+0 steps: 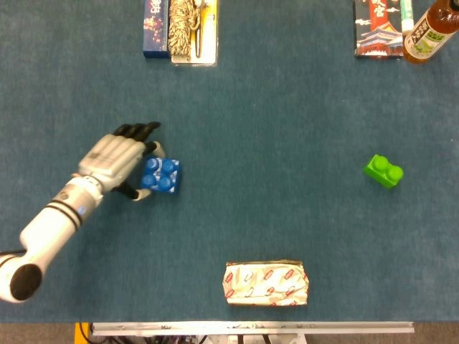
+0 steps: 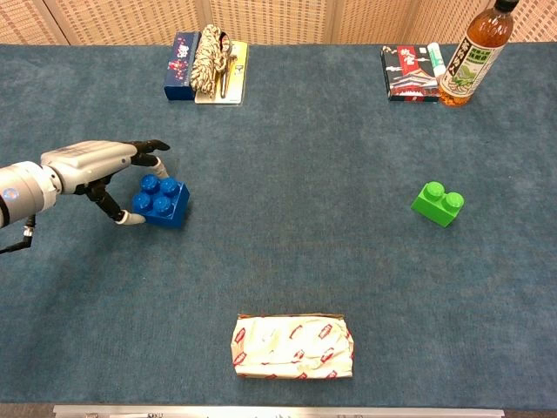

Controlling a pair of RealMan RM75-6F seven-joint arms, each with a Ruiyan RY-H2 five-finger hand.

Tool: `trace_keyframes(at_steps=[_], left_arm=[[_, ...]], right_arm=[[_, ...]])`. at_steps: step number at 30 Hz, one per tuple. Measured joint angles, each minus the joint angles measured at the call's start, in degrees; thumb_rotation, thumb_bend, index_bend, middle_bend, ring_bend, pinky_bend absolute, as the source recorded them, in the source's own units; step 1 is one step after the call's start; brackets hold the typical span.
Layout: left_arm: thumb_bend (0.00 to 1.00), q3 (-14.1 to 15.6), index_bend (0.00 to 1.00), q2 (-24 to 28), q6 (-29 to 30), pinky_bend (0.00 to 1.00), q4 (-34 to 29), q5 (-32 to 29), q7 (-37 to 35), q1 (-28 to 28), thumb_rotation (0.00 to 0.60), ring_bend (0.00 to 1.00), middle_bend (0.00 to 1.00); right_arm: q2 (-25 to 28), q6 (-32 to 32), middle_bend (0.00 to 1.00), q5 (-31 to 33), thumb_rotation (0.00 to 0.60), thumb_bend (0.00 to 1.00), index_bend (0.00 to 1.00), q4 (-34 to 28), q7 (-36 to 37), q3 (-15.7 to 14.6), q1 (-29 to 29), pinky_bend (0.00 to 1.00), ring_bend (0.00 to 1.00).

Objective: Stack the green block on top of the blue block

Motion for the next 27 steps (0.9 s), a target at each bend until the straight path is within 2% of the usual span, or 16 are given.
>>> trace_keyframes(at_steps=[13, 21, 27], left_arm=[[0.23, -2.16, 0.45, -4.06, -1.79, 0.06, 0.64, -6.92, 4.96, -5.95, 0.600, 0.00, 0.00], [0.23, -3.05, 0.45, -5.25, -3.76, 0.06, 1.24, -18.62, 6.72, -11.19, 0.600, 0.00, 0.00], [0.23, -2.77, 0.45, -7.51, -1.12, 0.06, 1.26, -27.20, 11.26, -15.74, 0.600, 0.00, 0.00]], right_arm=[[0.62, 0.92, 0.35, 0.18, 0.600, 0.26, 0.39, 0.37, 2.08, 0.30, -0.61, 0.28, 0.25], [0.94, 1.01, 0.35, 0.36, 0.600, 0.26, 0.39, 0.60, 3.12, 0.48, -0.77, 0.28, 0.25], [1.11, 0.82, 0.35, 0.49, 0.600, 0.26, 0.39, 0.66, 3.54, 0.53, -0.78, 0.28, 0.25]])
